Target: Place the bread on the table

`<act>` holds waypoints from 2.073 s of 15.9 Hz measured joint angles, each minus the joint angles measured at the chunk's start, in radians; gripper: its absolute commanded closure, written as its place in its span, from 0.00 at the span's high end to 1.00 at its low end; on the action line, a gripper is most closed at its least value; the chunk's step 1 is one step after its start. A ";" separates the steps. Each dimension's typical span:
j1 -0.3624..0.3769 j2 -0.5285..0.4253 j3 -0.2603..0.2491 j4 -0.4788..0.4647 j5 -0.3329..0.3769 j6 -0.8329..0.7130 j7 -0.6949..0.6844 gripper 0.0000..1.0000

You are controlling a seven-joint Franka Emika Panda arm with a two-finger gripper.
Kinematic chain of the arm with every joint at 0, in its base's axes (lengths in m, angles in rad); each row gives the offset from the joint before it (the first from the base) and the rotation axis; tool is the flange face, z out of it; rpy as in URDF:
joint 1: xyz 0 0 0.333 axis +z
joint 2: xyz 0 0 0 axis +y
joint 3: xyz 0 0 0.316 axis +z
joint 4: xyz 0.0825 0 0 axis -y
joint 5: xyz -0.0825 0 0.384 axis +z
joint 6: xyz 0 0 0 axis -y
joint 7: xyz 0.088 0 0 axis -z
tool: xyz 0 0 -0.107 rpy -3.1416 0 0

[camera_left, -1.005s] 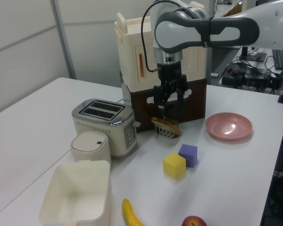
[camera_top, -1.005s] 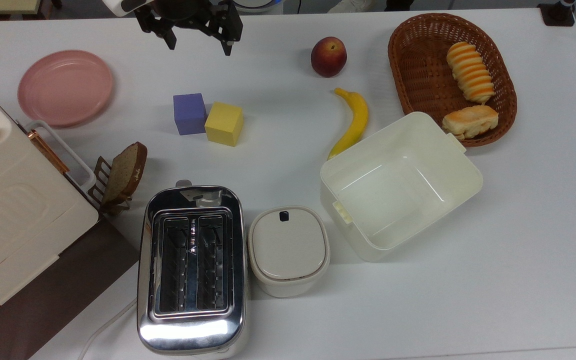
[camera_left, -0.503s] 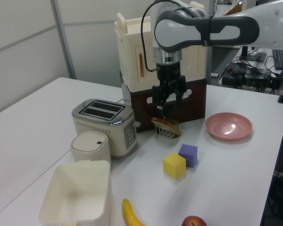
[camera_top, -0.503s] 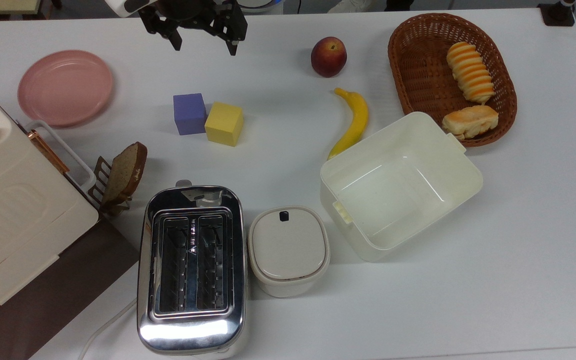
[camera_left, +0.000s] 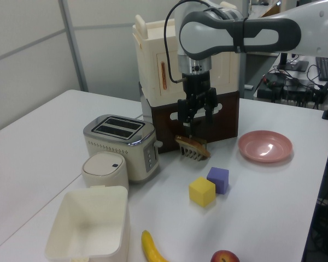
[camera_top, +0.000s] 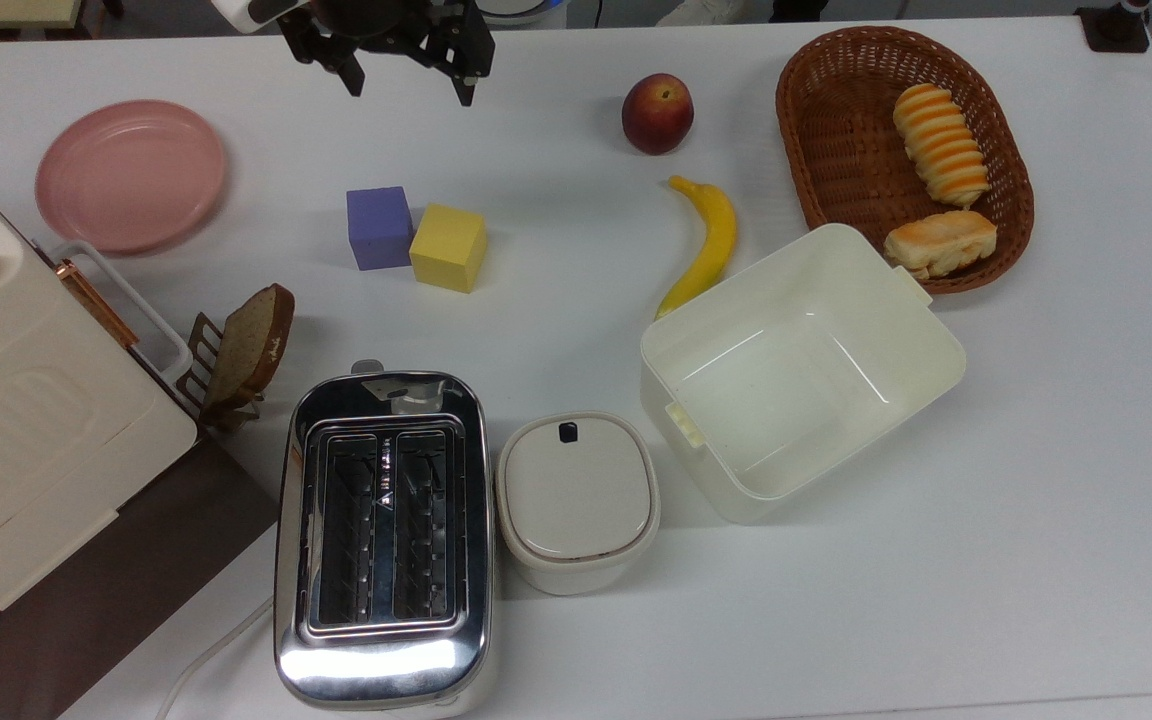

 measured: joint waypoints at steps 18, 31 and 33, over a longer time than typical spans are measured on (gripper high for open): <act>0.003 -0.008 0.011 0.002 0.004 -0.049 0.000 1.00; 0.028 -0.003 0.013 -0.016 0.004 -0.089 0.000 1.00; 0.034 -0.003 0.013 -0.023 0.004 -0.089 0.000 1.00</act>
